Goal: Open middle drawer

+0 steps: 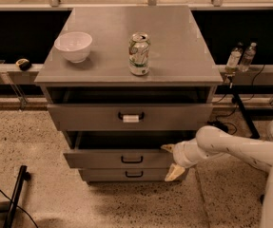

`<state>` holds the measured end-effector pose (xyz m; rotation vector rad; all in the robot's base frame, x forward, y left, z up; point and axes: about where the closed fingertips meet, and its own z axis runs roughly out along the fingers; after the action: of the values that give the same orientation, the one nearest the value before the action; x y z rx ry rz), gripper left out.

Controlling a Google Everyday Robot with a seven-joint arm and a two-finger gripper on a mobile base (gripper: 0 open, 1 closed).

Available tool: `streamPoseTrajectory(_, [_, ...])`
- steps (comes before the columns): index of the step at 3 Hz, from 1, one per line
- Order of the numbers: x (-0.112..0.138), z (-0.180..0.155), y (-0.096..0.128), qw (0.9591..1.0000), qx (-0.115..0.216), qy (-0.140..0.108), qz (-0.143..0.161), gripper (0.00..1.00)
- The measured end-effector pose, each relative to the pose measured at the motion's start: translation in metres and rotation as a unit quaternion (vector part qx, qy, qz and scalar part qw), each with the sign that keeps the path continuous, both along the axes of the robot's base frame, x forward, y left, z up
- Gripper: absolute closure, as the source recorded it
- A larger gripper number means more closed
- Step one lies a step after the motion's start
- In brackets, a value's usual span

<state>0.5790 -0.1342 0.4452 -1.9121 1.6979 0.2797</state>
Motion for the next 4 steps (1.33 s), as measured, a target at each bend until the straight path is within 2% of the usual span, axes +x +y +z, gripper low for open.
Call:
streamPoseTrajectory(1, [-0.039, 0.015, 0.009, 0.9996, -0.001, 0.006, 0.029, 0.24])
streamPoseTrajectory(2, [-0.066, 0.022, 0.016, 0.9986, -0.005, 0.017, 0.049, 0.24])
streamPoseTrajectory(3, [-0.094, 0.032, 0.019, 0.9977, 0.002, 0.031, 0.061, 0.25])
streamPoseTrajectory(4, [-0.113, 0.048, 0.022, 0.9970, 0.014, 0.036, 0.068, 0.22])
